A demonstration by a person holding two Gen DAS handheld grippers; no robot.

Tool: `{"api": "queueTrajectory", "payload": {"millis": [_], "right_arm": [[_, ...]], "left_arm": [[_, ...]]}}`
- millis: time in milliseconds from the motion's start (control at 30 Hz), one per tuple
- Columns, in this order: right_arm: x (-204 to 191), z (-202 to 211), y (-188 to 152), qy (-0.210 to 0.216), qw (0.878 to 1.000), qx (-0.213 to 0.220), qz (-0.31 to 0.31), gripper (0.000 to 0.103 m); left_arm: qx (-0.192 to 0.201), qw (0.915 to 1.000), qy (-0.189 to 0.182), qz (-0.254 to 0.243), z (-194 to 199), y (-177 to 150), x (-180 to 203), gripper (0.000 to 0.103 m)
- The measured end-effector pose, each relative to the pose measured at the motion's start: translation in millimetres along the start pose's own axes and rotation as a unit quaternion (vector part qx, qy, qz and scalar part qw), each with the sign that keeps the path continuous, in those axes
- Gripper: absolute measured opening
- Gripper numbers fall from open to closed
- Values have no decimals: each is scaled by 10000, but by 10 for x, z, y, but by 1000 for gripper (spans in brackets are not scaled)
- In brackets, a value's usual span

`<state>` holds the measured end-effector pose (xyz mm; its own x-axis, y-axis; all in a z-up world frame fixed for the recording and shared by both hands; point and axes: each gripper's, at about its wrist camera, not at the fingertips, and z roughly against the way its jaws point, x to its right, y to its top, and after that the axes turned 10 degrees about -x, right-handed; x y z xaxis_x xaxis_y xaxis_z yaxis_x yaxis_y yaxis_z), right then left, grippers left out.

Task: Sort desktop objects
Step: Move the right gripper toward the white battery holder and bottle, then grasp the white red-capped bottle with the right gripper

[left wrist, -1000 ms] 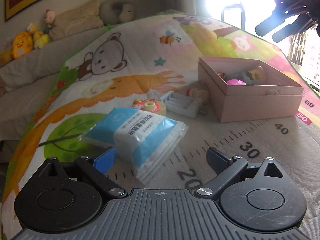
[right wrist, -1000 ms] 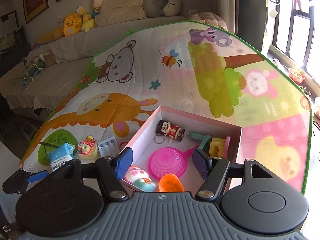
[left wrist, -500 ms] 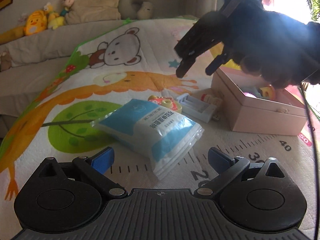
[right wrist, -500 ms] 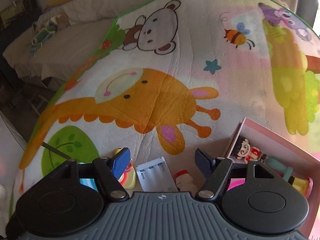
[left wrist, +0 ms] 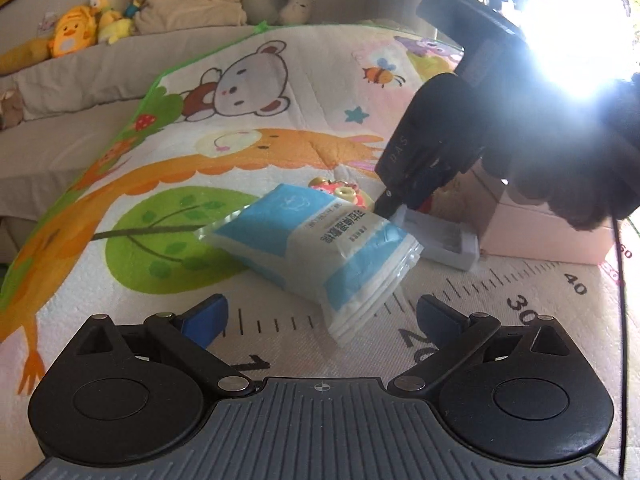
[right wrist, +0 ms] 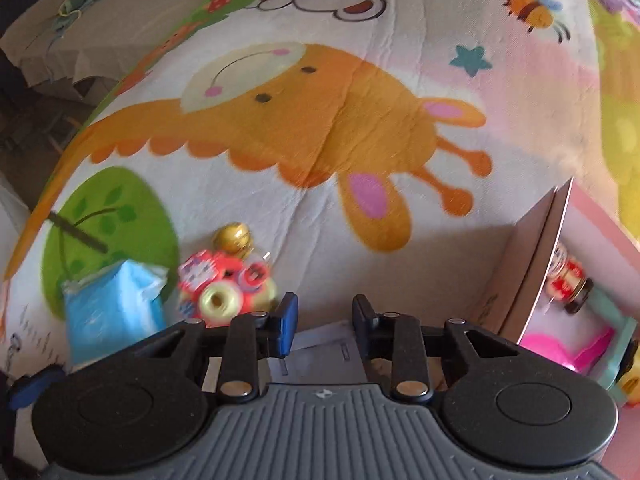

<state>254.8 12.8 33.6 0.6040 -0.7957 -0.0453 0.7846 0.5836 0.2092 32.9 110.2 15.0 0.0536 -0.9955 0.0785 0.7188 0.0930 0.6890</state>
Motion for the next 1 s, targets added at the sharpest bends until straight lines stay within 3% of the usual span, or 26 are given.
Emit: {"api": "queueTrajectory", "payload": {"millis": [100, 167, 233, 300, 367, 533, 633, 733, 867, 1000], "right_arm": [[-153, 119, -338, 458, 9978, -323, 347, 29], [-203, 319, -509, 535, 9967, -89, 608, 29], [-134, 553, -540, 308, 9972, 416, 540, 29], [-4, 620, -419, -7, 9975, 633, 313, 35], [83, 544, -271, -385, 9970, 626, 248, 38], [183, 220, -7, -1070, 9917, 626, 350, 36], [186, 104, 59, -950, 9944, 372, 276, 33], [38, 44, -26, -1069, 9922, 229, 601, 32], [-119, 103, -249, -745, 9939, 44, 812, 33], [-181, 338, -556, 87, 9968, -165, 776, 33]], "left_arm": [[-23, 10000, 9, -63, 48, -45, -2, 103], [-52, 10000, 0, -79, 59, -63, 14, 103], [-67, 9999, -5, -114, 55, -61, 63, 103], [-49, 9998, -19, -170, 72, -49, 138, 103], [16, 9995, -96, -297, 126, -49, 234, 103], [162, 9972, -312, -661, 221, -109, 432, 103], [40, 9968, -304, -733, 170, -137, 470, 103], [-28, 9970, -327, -705, 132, -145, 462, 103], [-54, 9971, -313, -688, 111, -145, 455, 103], [-50, 9967, -327, -735, 138, -155, 468, 103]]}}
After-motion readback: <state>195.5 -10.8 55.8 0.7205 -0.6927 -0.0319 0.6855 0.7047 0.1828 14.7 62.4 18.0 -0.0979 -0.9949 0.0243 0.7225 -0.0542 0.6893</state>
